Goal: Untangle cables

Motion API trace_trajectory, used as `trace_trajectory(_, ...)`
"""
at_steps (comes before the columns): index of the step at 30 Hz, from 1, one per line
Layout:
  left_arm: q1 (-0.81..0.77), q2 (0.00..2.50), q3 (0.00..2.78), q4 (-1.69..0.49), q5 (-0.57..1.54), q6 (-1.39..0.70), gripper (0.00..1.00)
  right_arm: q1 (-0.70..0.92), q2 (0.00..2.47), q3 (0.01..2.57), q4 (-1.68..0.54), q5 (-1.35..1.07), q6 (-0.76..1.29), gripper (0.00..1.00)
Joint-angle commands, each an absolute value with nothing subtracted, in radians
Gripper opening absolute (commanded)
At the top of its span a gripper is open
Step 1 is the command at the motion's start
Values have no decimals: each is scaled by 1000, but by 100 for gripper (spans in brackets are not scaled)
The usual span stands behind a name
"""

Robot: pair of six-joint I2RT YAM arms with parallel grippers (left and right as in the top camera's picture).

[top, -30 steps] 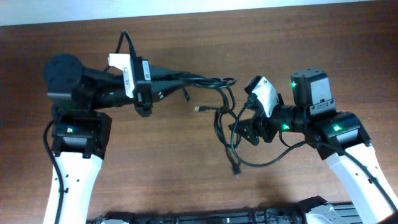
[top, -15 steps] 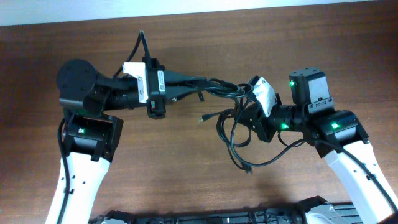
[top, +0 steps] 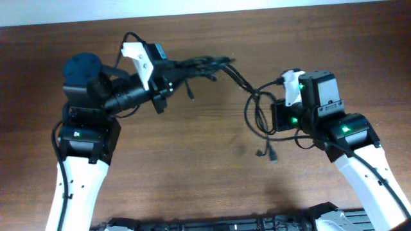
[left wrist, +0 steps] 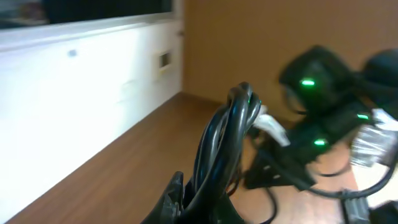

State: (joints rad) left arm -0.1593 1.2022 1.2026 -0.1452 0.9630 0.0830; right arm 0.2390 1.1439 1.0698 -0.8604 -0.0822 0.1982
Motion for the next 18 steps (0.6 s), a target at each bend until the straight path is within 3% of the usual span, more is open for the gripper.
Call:
trace_trajectory(1,-85,1188,1211,-145,893,73,0,233,1132,1083,-887,171,379,4)
trace_trajectory(18,304,1188,1211,-209,893,57,0,63,1131,1083,-955,83,402,4)
